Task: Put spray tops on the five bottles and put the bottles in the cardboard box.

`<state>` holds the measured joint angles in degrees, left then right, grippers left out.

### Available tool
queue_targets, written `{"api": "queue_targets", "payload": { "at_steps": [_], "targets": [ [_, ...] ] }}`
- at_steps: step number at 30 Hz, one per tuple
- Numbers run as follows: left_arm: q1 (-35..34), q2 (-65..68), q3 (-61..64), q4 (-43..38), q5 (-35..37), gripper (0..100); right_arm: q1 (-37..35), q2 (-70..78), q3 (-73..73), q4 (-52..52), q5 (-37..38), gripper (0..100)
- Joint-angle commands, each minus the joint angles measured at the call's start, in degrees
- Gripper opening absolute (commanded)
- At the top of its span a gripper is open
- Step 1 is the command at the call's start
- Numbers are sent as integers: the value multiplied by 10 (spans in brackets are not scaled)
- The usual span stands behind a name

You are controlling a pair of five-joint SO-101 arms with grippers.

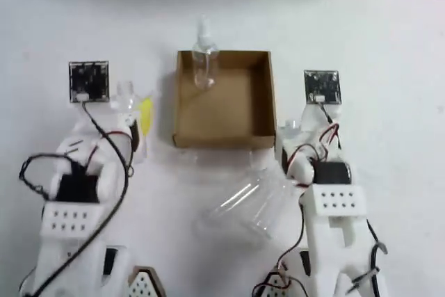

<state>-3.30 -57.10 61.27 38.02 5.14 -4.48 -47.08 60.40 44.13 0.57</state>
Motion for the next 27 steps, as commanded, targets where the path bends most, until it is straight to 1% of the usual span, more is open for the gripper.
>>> {"api": "queue_targets", "payload": {
  "at_steps": [1, 4, 6, 10, 15, 18, 22, 27],
  "targets": [
    [35, -109, -18, -50, -1, 20, -27, -48, 14, -11, 35, 21],
    [67, -167, -25, -64, 0, 20, -45, -79, 42, -26, 47, 21],
    [90, -198, -18, -59, 0, 20, -54, -96, 50, -27, 47, 21],
    [104, -267, 59, -65, 0, 20, -59, -124, 51, -30, 47, 21],
    [103, -364, 173, -144, 0, 20, -58, -147, 67, -92, 47, 21],
    [104, -420, 229, -163, 0, 20, -67, -160, 85, -160, 47, 18],
    [105, -475, 260, -158, 0, 20, -92, -173, 105, -270, 47, 18],
    [105, -478, 278, -158, 0, 20, -157, -195, 113, -392, 47, 17]
  ]
}}
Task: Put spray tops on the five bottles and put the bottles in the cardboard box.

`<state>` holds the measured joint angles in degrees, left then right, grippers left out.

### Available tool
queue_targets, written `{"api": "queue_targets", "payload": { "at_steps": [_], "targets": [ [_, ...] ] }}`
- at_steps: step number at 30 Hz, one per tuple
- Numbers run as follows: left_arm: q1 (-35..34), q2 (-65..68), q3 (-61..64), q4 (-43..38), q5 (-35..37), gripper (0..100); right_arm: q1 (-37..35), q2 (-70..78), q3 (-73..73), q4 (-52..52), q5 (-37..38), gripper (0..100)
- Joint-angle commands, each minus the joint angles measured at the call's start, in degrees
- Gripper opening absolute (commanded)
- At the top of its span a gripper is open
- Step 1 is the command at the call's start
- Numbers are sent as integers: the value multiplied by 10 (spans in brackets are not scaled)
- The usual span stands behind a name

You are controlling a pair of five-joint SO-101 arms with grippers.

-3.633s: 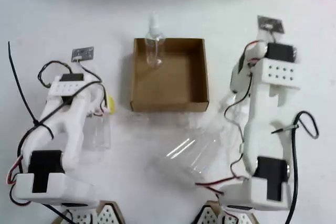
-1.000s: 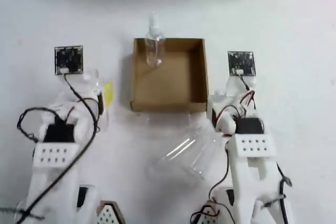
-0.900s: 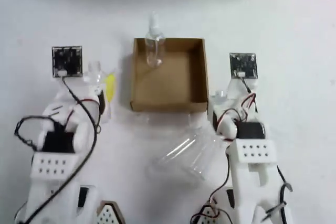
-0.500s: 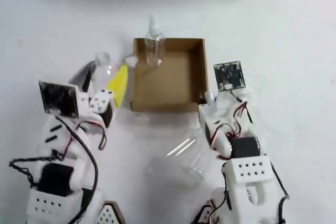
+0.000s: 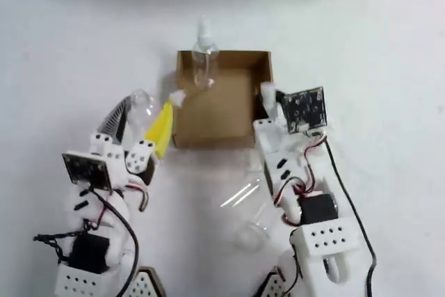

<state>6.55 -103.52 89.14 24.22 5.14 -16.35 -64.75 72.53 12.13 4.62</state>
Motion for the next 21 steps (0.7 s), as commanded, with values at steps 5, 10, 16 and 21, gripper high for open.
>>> {"api": "queue_targets", "payload": {
  "at_steps": [5, 10, 16, 21],
  "targets": [
    [7, -14, 2, -18, -2, 20, -118, -30, -17, -225, 7, 17],
    [7, -14, 16, -21, -3, 20, -195, -15, -121, -267, 7, 17],
    [7, -14, 19, -19, -3, 20, -254, 106, -382, -153, 7, 17],
    [7, -14, 22, -14, -4, 20, -270, 189, -520, -68, 7, 17]
  ]
}}
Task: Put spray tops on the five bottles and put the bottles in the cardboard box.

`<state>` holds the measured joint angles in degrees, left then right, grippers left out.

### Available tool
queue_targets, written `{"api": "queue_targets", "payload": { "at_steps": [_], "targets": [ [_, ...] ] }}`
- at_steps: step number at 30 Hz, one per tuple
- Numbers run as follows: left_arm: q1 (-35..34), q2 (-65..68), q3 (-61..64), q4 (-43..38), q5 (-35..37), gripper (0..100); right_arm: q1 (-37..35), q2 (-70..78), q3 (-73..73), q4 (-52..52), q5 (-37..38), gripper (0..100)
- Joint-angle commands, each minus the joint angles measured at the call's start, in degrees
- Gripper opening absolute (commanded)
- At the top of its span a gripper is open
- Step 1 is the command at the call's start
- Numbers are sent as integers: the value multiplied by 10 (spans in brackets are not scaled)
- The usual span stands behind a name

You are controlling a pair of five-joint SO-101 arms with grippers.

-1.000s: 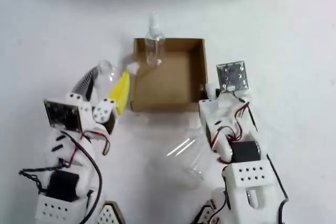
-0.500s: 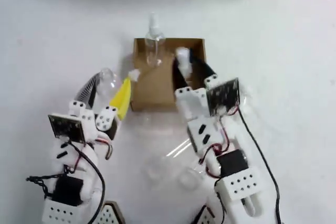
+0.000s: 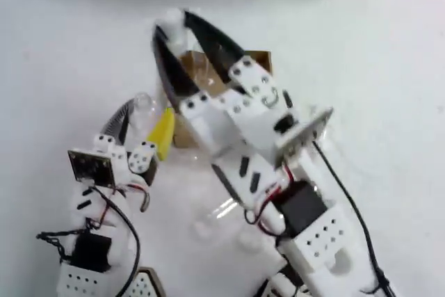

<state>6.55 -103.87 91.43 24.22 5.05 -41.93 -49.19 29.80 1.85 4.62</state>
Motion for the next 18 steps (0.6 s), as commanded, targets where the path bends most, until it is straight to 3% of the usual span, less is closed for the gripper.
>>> {"api": "queue_targets", "payload": {
  "at_steps": [1, 7, 12, 18],
  "targets": [
    [7, -10, 0, -13, -3, 20, -21, 42, -110, 40, 7, 17],
    [7, -10, 0, -12, -3, 20, -67, 51, -146, 47, 7, 17],
    [29, -10, -1, -11, -3, 20, -22, 0, -59, 80, 7, 17],
    [66, -10, -5, 24, -4, 20, -19, -7, -50, 53, 3, 17]
  ]
}}
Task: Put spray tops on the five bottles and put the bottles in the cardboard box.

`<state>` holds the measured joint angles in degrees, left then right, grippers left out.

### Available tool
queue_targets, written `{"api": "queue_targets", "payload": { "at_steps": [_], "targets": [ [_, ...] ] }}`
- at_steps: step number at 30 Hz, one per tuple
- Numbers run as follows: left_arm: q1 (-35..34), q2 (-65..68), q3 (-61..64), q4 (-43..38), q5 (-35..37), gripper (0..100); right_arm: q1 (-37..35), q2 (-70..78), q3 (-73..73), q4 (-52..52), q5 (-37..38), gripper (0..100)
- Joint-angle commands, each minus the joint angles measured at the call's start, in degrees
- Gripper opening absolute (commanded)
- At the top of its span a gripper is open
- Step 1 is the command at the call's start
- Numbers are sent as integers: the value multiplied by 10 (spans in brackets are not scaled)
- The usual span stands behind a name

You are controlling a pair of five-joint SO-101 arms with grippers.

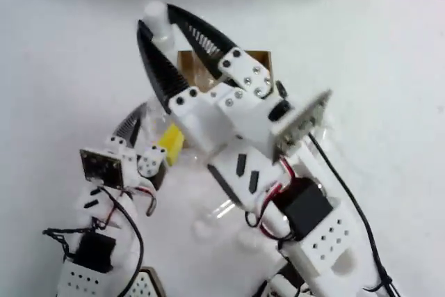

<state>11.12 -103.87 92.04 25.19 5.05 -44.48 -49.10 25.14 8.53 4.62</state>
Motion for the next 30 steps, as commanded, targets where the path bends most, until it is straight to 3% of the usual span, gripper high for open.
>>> {"api": "queue_targets", "payload": {
  "at_steps": [1, 19, 30],
  "targets": [
    [22, -10, -11, 15, -4, 20, 7, -7, -3, -14, 4, 17],
    [22, -11, -11, 15, -4, 20, 10, 39, 18, -18, 6, 19],
    [22, -11, -11, 16, -4, 20, 11, 40, 61, -133, 6, 17]
  ]
}}
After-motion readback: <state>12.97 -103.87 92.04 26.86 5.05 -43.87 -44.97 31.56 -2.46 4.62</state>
